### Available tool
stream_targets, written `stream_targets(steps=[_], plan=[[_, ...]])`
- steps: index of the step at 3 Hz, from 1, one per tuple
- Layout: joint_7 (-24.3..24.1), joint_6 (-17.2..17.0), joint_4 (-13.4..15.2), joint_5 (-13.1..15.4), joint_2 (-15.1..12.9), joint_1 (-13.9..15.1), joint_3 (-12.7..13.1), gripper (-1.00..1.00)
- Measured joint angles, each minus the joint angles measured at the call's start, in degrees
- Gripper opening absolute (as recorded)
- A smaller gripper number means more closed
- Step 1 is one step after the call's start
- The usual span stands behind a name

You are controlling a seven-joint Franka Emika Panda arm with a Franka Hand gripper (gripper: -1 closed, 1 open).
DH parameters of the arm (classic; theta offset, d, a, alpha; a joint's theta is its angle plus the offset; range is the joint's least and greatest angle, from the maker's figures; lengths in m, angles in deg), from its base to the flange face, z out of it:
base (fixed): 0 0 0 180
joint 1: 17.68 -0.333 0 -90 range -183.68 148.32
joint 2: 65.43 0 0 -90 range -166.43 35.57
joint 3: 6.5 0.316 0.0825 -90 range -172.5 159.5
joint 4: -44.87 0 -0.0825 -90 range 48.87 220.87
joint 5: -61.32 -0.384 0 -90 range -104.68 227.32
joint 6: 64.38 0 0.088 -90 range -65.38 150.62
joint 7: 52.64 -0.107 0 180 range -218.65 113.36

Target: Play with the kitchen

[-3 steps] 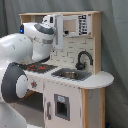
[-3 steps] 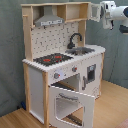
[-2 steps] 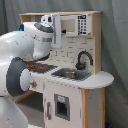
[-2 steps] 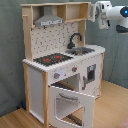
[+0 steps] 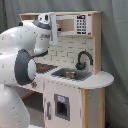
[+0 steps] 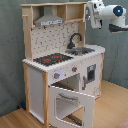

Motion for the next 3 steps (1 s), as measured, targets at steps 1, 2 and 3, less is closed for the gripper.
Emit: stream_targets(steps=[1,2,3], plan=[[0.11,0.0,-4.77,0.0,-4.72,0.0,1.13,-1.0],[0.29,0.0,-8.99,0.03,-9.04,0.0,2.1,-1.0],[0.84,0.04,-12.87,0.04,-13.39,0.01,3.01,-1.0]])
